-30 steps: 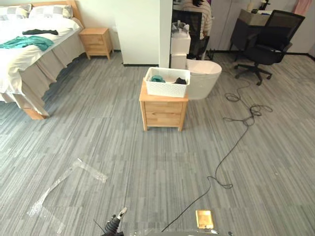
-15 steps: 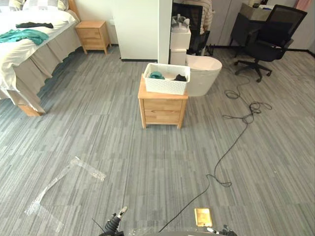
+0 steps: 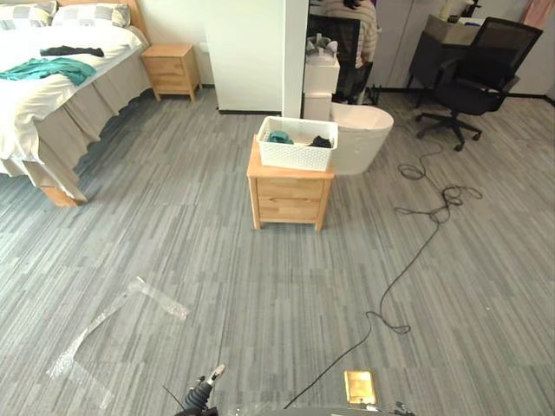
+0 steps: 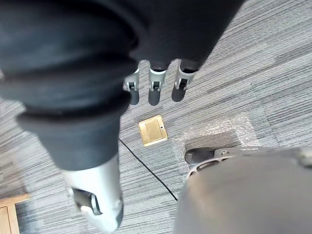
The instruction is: Pick up the laundry basket with both hands and put the clothes into the washing machine.
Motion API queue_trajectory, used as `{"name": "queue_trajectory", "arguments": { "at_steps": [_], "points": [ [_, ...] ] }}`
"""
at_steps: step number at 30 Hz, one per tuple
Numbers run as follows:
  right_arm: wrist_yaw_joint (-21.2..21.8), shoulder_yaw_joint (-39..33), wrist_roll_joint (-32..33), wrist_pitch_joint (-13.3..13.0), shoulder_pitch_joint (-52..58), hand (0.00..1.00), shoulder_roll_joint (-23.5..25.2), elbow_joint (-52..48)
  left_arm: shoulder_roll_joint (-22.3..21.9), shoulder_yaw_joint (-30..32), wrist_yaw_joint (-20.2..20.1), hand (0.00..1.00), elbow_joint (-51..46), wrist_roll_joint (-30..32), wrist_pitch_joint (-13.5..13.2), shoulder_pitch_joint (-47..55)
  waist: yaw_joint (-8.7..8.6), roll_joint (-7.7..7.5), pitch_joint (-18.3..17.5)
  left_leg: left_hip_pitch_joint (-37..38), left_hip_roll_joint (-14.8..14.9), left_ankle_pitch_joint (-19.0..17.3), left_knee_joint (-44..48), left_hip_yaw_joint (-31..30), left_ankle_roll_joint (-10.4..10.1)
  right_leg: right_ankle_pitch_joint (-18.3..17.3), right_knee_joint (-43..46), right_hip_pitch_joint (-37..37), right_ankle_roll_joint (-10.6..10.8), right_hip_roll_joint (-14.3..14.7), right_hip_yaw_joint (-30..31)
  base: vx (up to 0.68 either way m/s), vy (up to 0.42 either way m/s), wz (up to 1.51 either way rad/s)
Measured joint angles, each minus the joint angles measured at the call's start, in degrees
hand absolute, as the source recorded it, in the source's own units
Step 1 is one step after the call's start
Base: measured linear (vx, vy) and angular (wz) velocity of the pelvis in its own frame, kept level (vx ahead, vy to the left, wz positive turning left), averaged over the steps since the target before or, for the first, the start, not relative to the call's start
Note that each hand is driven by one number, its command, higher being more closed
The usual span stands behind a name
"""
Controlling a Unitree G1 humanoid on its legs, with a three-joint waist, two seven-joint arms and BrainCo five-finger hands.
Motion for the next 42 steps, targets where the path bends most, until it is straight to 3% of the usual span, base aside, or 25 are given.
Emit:
{"name": "queue_trajectory", "arguments": {
  "at_steps": [12, 14, 16, 17, 18, 19, 20, 22, 25, 27, 28, 29, 30, 31, 32, 33, 34, 36, 38, 39, 41, 42],
  "points": [
    [0.7, -3.8, 0.1, 0.5, -0.6, 0.0, 0.0, 0.5, 0.5, -3.8, -0.2, 0.0, -0.3, -3.2, 0.0, -0.1, 0.0, 0.73, 0.6, -0.8, 0.0, 0.1, 0.6, -1.9, 0.1, -0.2, 0.2, 0.6, 0.2, 0.0, -1.8, -0.02, -0.008, 0.08],
    [0.7, -5.3, 0.1, 0.4, -1.0, 0.0, 0.1, 1.2, 0.6, -3.9, -0.2, 0.0, -1.1, -4.4, 0.0, 0.1, -0.04, 1.23, 1.7, -2.0, 0.0, -1.3, 3.2, -2.9, -1.3, -0.9, 0.2, 1.2, -0.4, 0.0, -3.1, -0.05, -0.031, 0.3],
    [0.8, -6.6, 0.2, 0.4, -2.0, 0.0, -0.2, 2.4, 0.6, -3.8, -0.8, 0.0, -2.7, -4.6, 0.0, 0.1, 0.06, 1.44, 3.5, -6.2, 0.4, -5.7, 13.1, -3.2, -2.2, -2.3, 1.4, 1.4, -1.9, 0.2, -3.6, -0.05, -0.041, 0.25],
    [0.7, -7.6, 0.2, 0.4, -2.6, 0.0, -0.7, 2.7, 0.8, -3.4, -1.3, 0.0, -4.2, -5.2, 0.0, 0.3, 0.16, 2.24, 5.5, -10.9, 1.6, -8.3, 25.1, -0.8, -4.9, -3.5, 2.3, 2.1, -2.4, 0.5, -4.2, -0.13, -0.047, 0.27],
    [0.7, -7.9, 0.2, 0.4, -2.6, 0.0, -1.0, 2.7, 0.8, -3.4, -1.3, 0.0, -5.0, -5.6, 0.0, 0.5, 0.15, 2.61, 5.9, -13.6, 2.2, -8.2, 30.5, 0.8, -4.9, -3.7, 2.7, 2.3, -2.6, 0.5, -4.3, -0.15, -0.029, 0.17],
    [0.6, -8.7, 0.4, 0.4, -3.0, 0.0, -2.4, 2.7, 0.1, -3.2, -1.3, 0.0, -6.0, -6.8, 0.0, 1.0, 0.48, 3.47, 7.0, -19.4, 4.6, -8.1, 41.3, 5.7, -3.7, -4.5, 4.0, 2.4, -3.0, 0.5, -4.1, -0.1, 0.003, -0.05],
    [0.3, -8.7, 0.6, 0.5, -3.2, 0.0, -3.1, 2.6, -0.5, -2.9, -1.3, 0.0, -6.3, -7.0, 0.0, 1.5, 0.45, 4.8, 7.2, -21.0, 5.8, -9.2, 42.5, 8.3, -2.1, -4.8, 4.2, 2.4, -2.8, 0.3, -3.8, -0.03, 0.027, -0.16],
    [-0.5, -7.6, 1.6, 0.7, -4.3, 0.0, -4.7, 2.1, -1.1, -1.6, -1.4, 0.0, -5.9, -6.9, 0.0, 1.6, 0.38, 6.55, 7.4, -23.0, 6.3, -9.8, 36.7, 10.4, -1.1, -5.0, 4.2, 1.6, -2.4, -0.7, -1.7, 0.07, 0.088, -0.38],
    [-0.1, -2.1, 3.5, 0.6, -4.7, 0.0, -4.2, -1.8, -1.3, 0.8, -1.4, 0.0, -5.0, -6.7, 0.1, 1.3, 1.28, 6.16, 7.2, -22.6, 5.2, -7.9, 20.8, 8.9, -3.4, -5.5, 4.6, -0.2, -1.7, -2.4, 1.6, 0.16, 0.124, -0.55],
    [0.0, -0.3, 5.5, 0.3, -4.8, 0.0, -4.1, -2.2, -1.4, 2.5, -1.3, 0.0, -4.3, -6.7, 0.2, 1.3, 1.98, 6.0, 7.1, -21.7, 5.4, -6.5, 15.5, 8.6, -4.8, -6.7, 4.8, 0.0, -0.1, -3.1, 3.1, 0.35, 0.228, -0.46],
    [0.5, 0.5, 6.8, 0.3, -4.5, 0.0, -3.3, -2.2, -1.3, 3.7, -1.2, 0.0, -4.1, -6.7, 0.3, 1.9, 1.94, 5.24, 6.7, -22.0, 4.4, -5.7, 18.3, 8.4, -3.8, -8.9, 6.9, -0.2, 1.1, -4.4, 3.7, 0.37, 0.24, -0.35],
    [0.8, 0.7, 7.2, 0.3, -4.4, 0.0, -3.2, -2.2, -1.2, 4.5, -1.2, 0.0, -4.2, -6.7, 0.3, 2.4, 1.98, 4.66, 6.4, -22.2, 3.9, -6.4, 20.2, 8.3, -2.7, -11.0, 9.6, -1.0, 1.8, -5.4, 4.3, 0.49, 0.287, -0.42],
    [1.2, 0.9, 7.2, 0.3, -3.6, 0.0, -2.6, -2.0, -0.9, 5.5, -1.2, 0.0, -4.1, -6.7, 0.3, 3.7, 2.12, 3.54, 5.2, -22.1, 2.9, -7.3, 23.1, 9.5, -1.0, -15.5, 18.4, -3.6, 3.7, -7.5, 5.6, 0.41, 0.201, -0.44],
    [2.0, 1.3, 7.5, 0.3, -3.0, 0.0, -1.6, -1.5, -0.3, 6.5, -1.2, 0.0, -2.1, -6.7, 0.5, 4.1, 1.94, 1.43, 4.3, -21.2, 1.4, -9.0, 25.5, 10.5, 1.6, -19.0, 31.4, -8.2, 6.5, -10.2, 6.2, 0.58, 0.278, -0.32],
    [2.3, 1.0, 8.2, 0.3, -2.8, 0.0, -0.9, -2.0, 1.0, 6.9, -1.2, 0.0, -1.4, -6.6, 0.8, 4.1, 1.59, -0.39, 4.5, -18.7, -0.1, -11.6, 26.6, 10.8, 2.8, -17.6, 48.1, -13.3, 6.8, -12.5, 7.7, 0.43, 0.178, 0.03],
    [2.4, 1.1, 8.3, 0.3, -2.5, 0.0, -0.8, -2.2, 1.4, 6.9, -1.2, 0.0, -1.4, -6.5, 1.0, 4.0, 1.2, -0.88, 4.7, -17.2, -0.4, -12.5, 27.3, 10.7, 3.3, -15.5, 55.6, -15.3, 6.8, -12.8, 8.4, 0.47, 0.158, 0.27],
    [2.7, 1.3, 8.3, 0.4, -2.0, 0.0, -0.6, -2.3, 2.0, 6.8, -1.2, 0.0, -1.9, -6.5, 1.2, 3.9, 0.81, -1.11, 4.8, -13.8, -0.6, -14.4, 28.1, 10.1, 4.5, -12.4, 68.0, -18.2, 5.4, -12.9, 8.0, 0.42, 0.101, 0.23],
    [3.2, 2.2, 8.3, 0.5, -1.6, 0.0, -0.6, -3.0, 2.3, 6.7, -1.2, 0.0, -2.6, -6.5, 1.3, 4.0, 0.55, -1.35, 4.7, -8.7, -0.6, -15.7, 26.8, 9.6, 4.7, -12.6, 75.7, -19.7, 4.7, -12.1, 6.9, 0.53, 0.076, 0.13],
    [3.4, 3.2, 8.1, 0.4, -1.5, 0.0, -0.3, -6.9, 1.6, 6.8, -1.2, 0.0, -4.3, -6.5, 1.4, 2.9, 0.16, -0.53, 4.9, -1.9, -0.3, -15.7, 20.8, 8.7, 4.7, -14.8, 72.1, -23.5, 1.3, -10.7, 1.7, 0.55, 0.037, 0.07],
    [3.5, 3.5, 8.1, 0.4, -1.7, 0.0, -0.3, -7.4, 1.5, 6.9, -1.2, 0.0, -4.7, -6.5, 1.4, 2.3, 0.11, -0.06, 5.2, -0.7, 0.1, -15.7, 19.6, 8.5, 4.6, -15.7, 68.8, -24.3, 0.6, -10.0, 0.4, 0.49, 0.003, -0.02],
    [4.2, 4.7, 8.1, 0.4, -2.2, 0.0, -1.0, -10.1, 0.8, 7.5, -1.1, 0.0, -5.6, -6.5, 1.3, 0.4, -0.04, 2.14, 6.4, 3.2, 2.1, -15.8, 16.7, 8.1, 3.0, -17.1, 53.0, -26.9, -0.7, -6.7, -2.2, 0.48, -0.028, 0.08],
    [4.6, 5.0, 8.2, 0.4, -2.1, 0.0, -1.3, -11.4, 0.6, 7.4, -1.0, 0.0, -6.0, -6.5, 1.3, -0.5, -0.5, 2.91, 6.7, 4.7, 3.1, -15.8, 15.8, 7.3, 1.7, -15.5, 42.2, -28.2, -0.6, -5.3, -1.9, 0.49, -0.063, 0.25]
  ]
}}
